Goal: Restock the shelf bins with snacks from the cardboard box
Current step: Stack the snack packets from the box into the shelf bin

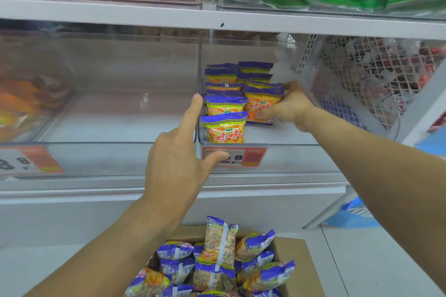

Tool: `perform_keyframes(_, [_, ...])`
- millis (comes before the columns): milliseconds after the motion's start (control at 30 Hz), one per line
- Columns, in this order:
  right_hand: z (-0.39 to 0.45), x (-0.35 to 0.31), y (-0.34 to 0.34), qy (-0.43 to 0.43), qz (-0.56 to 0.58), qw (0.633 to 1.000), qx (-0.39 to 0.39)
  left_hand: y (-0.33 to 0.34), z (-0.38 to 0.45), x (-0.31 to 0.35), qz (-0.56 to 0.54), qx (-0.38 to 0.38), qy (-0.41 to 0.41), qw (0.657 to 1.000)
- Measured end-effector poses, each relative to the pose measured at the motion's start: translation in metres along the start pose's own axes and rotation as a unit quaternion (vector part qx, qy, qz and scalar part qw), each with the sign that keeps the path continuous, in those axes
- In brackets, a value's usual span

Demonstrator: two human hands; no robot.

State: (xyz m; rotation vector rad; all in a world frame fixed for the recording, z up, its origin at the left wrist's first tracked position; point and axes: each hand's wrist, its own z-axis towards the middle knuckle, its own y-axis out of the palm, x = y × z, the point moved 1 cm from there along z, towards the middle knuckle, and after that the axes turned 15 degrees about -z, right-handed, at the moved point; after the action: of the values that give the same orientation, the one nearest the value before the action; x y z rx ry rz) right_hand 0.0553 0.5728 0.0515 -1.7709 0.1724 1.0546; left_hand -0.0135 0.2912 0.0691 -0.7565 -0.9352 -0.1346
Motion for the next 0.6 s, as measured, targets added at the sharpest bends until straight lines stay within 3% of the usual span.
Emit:
perform_keyframes(233, [-0.014, -0.01, -0.003, -0.025, -0.018, 0.997, -0.075, 0.001, -0.002, -0.004, -0.008, 0.002, -0.002, 1.0])
perform_keyframes(600, [-0.01, -0.013, -0.01, 0.025, 0.065, 0.997, 0.016, 0.002, -0.002, -0.006, -0.005, 0.0, 0.01, 1.0])
